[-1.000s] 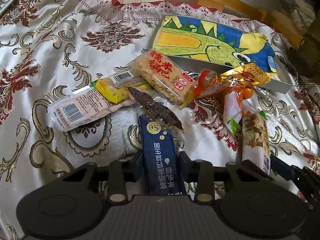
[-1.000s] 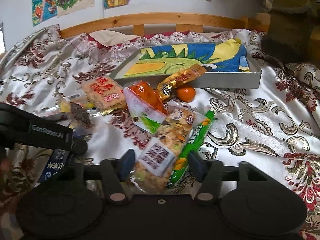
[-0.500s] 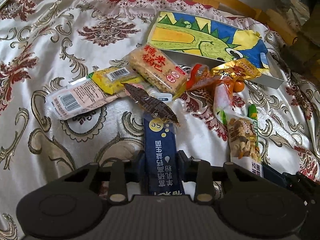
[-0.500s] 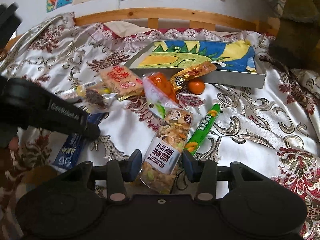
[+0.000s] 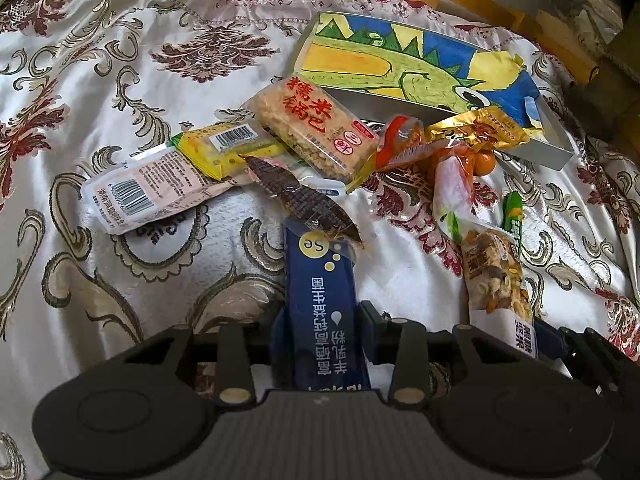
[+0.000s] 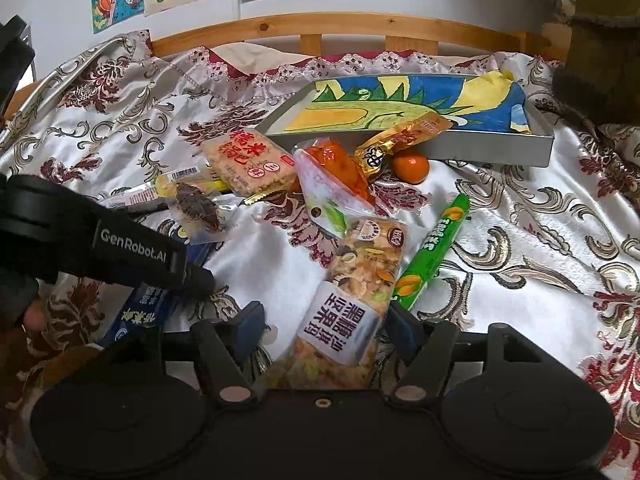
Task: Organize snacks
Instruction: 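Move blue packet into the tray with left tool while right tool moves nut bar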
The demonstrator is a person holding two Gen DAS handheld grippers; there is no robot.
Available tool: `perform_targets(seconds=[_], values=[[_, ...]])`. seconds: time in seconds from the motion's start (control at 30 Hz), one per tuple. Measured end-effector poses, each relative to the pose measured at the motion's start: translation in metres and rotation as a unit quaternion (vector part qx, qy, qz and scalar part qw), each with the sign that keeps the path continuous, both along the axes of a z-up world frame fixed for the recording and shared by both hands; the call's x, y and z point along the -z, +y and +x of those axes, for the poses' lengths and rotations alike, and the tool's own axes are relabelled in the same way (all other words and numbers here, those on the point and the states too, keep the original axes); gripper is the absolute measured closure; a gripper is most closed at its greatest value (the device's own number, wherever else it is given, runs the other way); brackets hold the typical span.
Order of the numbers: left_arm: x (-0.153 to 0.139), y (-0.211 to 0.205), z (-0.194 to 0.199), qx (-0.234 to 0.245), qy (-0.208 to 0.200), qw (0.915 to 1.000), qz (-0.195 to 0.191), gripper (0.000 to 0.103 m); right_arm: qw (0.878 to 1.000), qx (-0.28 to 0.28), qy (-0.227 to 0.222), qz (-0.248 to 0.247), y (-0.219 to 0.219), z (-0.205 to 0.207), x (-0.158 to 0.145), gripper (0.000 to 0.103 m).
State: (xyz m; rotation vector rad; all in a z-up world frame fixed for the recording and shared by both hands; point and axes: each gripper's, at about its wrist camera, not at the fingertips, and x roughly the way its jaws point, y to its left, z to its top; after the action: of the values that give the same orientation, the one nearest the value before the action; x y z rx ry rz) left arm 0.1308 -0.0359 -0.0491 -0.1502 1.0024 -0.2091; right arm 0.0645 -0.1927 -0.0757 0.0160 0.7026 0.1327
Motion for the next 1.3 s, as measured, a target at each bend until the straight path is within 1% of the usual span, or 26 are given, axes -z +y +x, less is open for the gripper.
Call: perform_targets(seconds=[0.1,0.23,0.33,0.43,0.5,0.6,0.7,0.77,0.87,1.07,1.2,1.3], values=[[0.001,0.000,0.000,-0.002,0.001,1.0000,-0.001,0.060,1.000,0.002,0.000,0.001,0.000,0.002,0.003,0.033],[0.000,0.000,0.000,-0.001,0.000,1.0000,0.001,0.061,1.000,0.017,-0.006,-0.010,-0.001,0.001,0.003,0.052],[-0.001,0.000,-0.001,0.001,-0.002,1.0000,0.004,0.065,1.000,0.019,-0.007,-0.012,-0.002,0.000,0.003,0.056],[-0.004,0.002,-0.002,-0.004,-0.004,1.0000,0.000,0.068,0.999,0.011,-0.008,-0.031,0.002,-0.004,0.001,0.058],[-0.007,0.002,-0.004,-0.006,-0.008,0.9999,-0.003,0.070,0.997,0.000,-0.017,-0.073,0.010,-0.009,-0.001,0.059],[-0.013,0.001,-0.006,-0.003,-0.024,0.9997,-0.002,0.071,0.987,-0.018,-0.041,-0.153,0.023,-0.019,0.000,0.059],[-0.023,-0.003,-0.011,0.005,-0.047,0.9989,0.003,0.071,0.977,-0.028,-0.064,-0.204,0.029,-0.026,-0.001,0.059],[-0.027,-0.006,-0.014,0.013,-0.059,0.9982,0.001,0.071,0.972,-0.030,-0.078,-0.218,0.030,-0.029,-0.004,0.059],[-0.033,-0.009,-0.017,0.021,-0.070,0.9973,-0.008,0.071,0.968,-0.029,-0.096,-0.228,0.029,-0.032,-0.009,0.059],[-0.041,-0.012,-0.023,0.030,-0.107,0.9932,-0.034,0.071,0.963,-0.026,-0.126,-0.236,0.026,-0.035,-0.017,0.059],[-0.050,-0.016,-0.012,0.031,-0.117,0.9915,-0.050,0.071,0.959,-0.021,-0.153,-0.239,0.021,-0.035,-0.023,0.059],[-0.060,-0.021,0.004,0.032,-0.133,0.9892,-0.051,0.071,0.960,-0.009,-0.165,-0.227,0.012,-0.026,-0.031,0.059]])
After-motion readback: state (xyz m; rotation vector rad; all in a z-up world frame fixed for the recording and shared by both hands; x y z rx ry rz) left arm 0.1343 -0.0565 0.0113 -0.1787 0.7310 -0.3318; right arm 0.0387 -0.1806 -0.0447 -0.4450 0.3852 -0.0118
